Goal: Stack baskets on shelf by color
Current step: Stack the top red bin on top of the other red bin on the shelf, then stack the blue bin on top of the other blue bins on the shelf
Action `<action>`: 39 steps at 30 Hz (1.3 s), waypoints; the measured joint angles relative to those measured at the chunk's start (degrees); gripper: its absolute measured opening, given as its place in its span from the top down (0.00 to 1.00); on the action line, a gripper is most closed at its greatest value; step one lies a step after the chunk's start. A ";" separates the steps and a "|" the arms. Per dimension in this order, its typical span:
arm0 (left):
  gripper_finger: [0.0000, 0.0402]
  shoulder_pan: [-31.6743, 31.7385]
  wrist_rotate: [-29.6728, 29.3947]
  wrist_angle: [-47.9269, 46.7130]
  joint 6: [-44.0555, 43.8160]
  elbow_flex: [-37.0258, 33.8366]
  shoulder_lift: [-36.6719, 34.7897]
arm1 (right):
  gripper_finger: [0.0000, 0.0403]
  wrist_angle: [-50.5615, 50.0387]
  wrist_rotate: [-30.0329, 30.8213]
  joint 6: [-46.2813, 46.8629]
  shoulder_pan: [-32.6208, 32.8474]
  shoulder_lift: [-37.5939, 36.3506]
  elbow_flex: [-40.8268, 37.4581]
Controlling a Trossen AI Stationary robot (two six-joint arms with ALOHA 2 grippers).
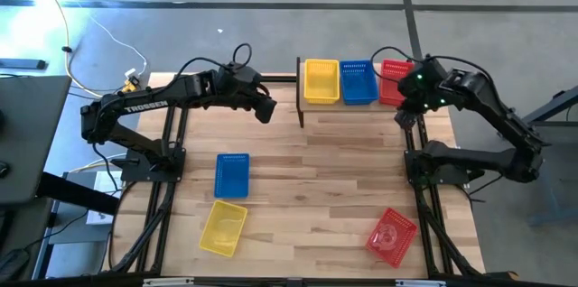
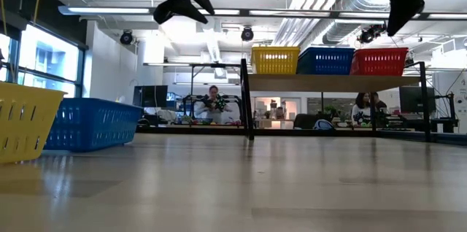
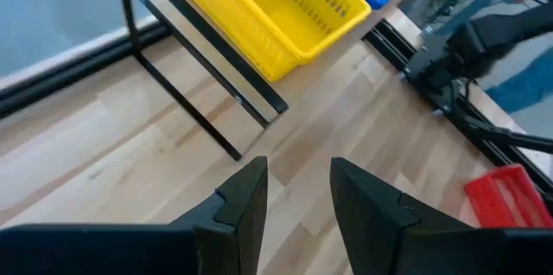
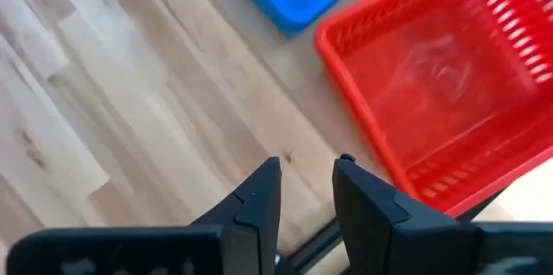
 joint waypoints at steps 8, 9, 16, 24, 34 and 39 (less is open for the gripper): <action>0.71 2.39 3.94 -0.17 0.02 0.00 0.00 | 0.77 -3.64 0.27 4.13 0.02 5.42 0.00; 0.71 2.61 4.28 -0.17 0.03 0.00 0.00 | 0.77 -3.62 0.83 4.14 0.02 5.98 0.00; 0.71 3.60 4.52 -0.19 0.14 0.00 0.00 | 0.77 -4.40 7.66 6.93 0.02 8.27 0.00; 0.71 3.91 4.50 -0.19 1.64 0.00 0.00 | 0.77 -6.18 13.02 9.98 0.02 8.23 0.00; 0.71 4.34 4.55 -5.26 1.63 0.00 0.00 | 0.77 -6.38 11.37 11.39 0.07 7.88 0.00; 0.71 4.32 7.78 -11.61 1.05 0.00 0.00 | 0.77 -6.43 8.09 14.73 0.36 6.41 0.00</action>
